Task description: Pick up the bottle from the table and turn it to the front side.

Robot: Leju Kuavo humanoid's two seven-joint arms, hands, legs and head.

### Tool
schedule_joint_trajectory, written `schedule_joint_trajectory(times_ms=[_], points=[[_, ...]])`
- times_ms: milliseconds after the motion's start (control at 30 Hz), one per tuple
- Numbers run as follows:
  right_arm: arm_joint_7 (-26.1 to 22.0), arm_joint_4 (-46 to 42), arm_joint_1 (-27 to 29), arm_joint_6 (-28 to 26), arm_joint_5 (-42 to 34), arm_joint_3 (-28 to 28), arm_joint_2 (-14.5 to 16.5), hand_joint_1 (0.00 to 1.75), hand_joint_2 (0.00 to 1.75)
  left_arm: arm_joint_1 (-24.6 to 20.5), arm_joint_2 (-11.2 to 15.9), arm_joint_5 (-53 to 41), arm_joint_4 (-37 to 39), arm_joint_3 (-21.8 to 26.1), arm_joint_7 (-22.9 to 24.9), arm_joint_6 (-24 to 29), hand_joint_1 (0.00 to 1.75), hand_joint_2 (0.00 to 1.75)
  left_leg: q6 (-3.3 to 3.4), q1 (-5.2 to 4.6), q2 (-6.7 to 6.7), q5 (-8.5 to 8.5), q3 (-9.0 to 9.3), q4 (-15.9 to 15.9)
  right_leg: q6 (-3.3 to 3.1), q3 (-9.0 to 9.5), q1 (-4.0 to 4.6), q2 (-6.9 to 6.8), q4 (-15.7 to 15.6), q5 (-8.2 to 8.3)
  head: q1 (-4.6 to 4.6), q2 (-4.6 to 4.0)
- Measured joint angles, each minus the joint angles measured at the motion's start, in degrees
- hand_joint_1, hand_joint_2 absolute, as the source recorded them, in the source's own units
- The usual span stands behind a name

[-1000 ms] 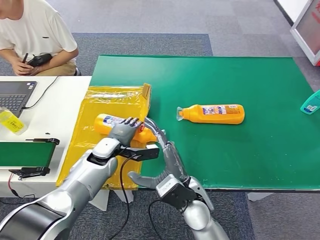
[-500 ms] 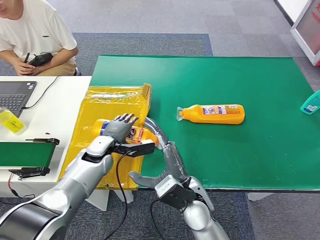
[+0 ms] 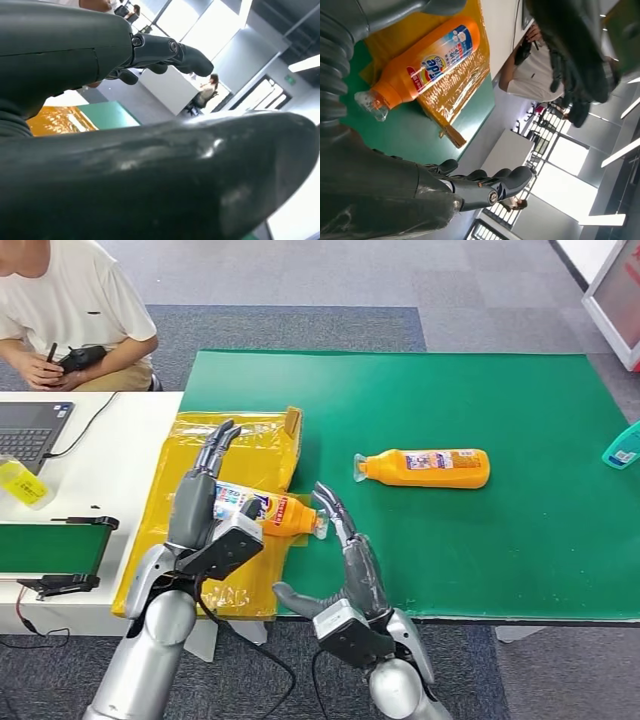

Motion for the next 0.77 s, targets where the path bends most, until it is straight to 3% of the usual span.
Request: schedule_joint_trajectory(times_ms=[67, 200, 233, 367, 433, 567, 767], points=[[0.62, -0.69, 0.39, -1.23, 1.13, -0.21, -0.06, 0.0, 1.75, 3.68, -0.25, 6.83, -5.16, 0.1, -4.13, 0.34, 0.0, 1.75, -0.02, 0.0, 0.01, -0.02, 0.02, 0.0, -0.02, 0.02, 0.0, 0.01, 0.0, -0.02, 0.01, 0.0], [1.78, -3.92, 2.45, -0.7, -0.45, -2.49, -0.13, 0.0, 1.75, 16.8, -0.57, 25.87, -17.55, 0.86, -16.26, -1.65, 0.0, 1.75, -0.02, 0.0, 0.03, -0.17, 0.09, -0.01, -0.04, 0.05, 0.0, 0.03, 0.01, -0.2, 0.0, 0.0], [1.52, -4.72, 3.07, 2.76, -4.67, -3.34, -0.13, 0.0, 1.75, 20.06, -0.75, 30.27, -19.62, 1.73, -18.21, -5.03, 0.0, 1.75, 0.02, 0.0, 0.01, -0.21, 0.1, -0.01, -0.01, 0.08, 0.0, 0.0, 0.01, -0.27, 0.01, 0.0], [-1.03, -5.69, 5.77, 26.21, -31.22, -6.43, -0.31, 0.0, 1.75, 28.78, -2.58, 37.96, -21.64, 7.62, -22.72, -22.45, 0.0, 1.75, 0.07, 0.0, -0.04, -0.28, 0.11, -0.01, 0.01, 0.12, 0.0, -0.06, 0.0, -0.4, 0.01, 0.0], [-2.46, -5.46, 6.62, 30.62, -34.86, -7.17, -0.49, 0.0, 1.75, 30.06, -3.26, 40.88, -22.04, 9.56, -23.46, -24.96, 0.0, 1.75, 0.06, 0.0, -0.05, -0.29, 0.11, -0.01, 0.0, 0.14, 0.0, -0.06, 0.0, -0.38, 0.01, 0.0], [-2.3, -5.03, 6.99, 31.02, -33.98, -7.66, -0.74, 0.0, 1.75, 30.89, -3.85, 47.3, -24.05, 11.9, -23.73, -27.95, 0.0, 1.75, 0.03, 0.0, -0.04, -0.28, 0.15, -0.01, -0.01, 0.16, 0.0, -0.06, 0.0, -0.33, 0.01, 0.0], [-0.82, -4.24, 6.85, 32.12, -36.47, -7.92, -0.9, 0.0, 1.75, 31.08, -4.1, 43.28, -24.54, 12.59, -23.78, -27.79, 0.0, 1.75, 0.03, 0.0, -0.04, -0.25, 0.19, 0.0, 0.0, 0.19, 0.0, -0.06, 0.0, -0.29, 0.01, 0.0]])
